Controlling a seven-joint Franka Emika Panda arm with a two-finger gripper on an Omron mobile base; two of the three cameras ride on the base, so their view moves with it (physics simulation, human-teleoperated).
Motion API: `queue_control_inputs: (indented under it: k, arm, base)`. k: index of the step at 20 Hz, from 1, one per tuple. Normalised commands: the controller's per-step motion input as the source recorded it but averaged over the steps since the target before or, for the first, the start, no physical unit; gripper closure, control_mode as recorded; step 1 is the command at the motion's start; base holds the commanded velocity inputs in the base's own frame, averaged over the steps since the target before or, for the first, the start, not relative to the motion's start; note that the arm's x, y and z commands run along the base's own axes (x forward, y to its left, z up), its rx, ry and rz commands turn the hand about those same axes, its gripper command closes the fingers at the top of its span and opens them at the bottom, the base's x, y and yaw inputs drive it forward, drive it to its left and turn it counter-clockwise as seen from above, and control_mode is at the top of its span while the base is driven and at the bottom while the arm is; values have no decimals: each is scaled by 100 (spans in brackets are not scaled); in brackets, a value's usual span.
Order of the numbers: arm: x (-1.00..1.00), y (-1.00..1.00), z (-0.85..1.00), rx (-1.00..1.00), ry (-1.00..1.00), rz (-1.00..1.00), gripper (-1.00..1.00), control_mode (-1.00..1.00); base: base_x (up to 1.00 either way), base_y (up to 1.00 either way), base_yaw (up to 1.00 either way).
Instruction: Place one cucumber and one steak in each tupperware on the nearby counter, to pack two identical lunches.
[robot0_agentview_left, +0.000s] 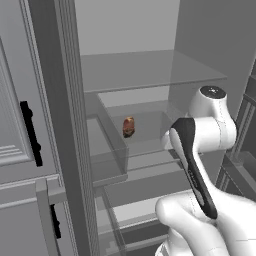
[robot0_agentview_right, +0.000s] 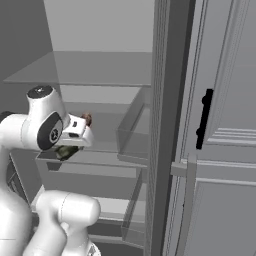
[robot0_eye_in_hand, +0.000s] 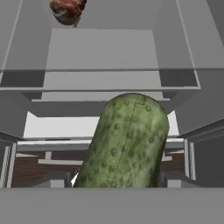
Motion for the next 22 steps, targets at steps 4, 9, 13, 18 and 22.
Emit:
queue_control_inputs:
  k: [4,9,13,18,22]
  arm:
    - [-40,0,2,0,0,11,100,-100]
    - [0,0,0,0,0,0,100,-100]
    - [-2,0,0,0,0,0,100,-100]
    - [-4,0,0,0,0,0,100,100]
    - [0,0,0,0,0,0,100,100]
  base:
    - [0,0,0]
    - [0,0,0]
    - [0,0,0]
    - [-68,-7,0]
    - [-100,-5,0]
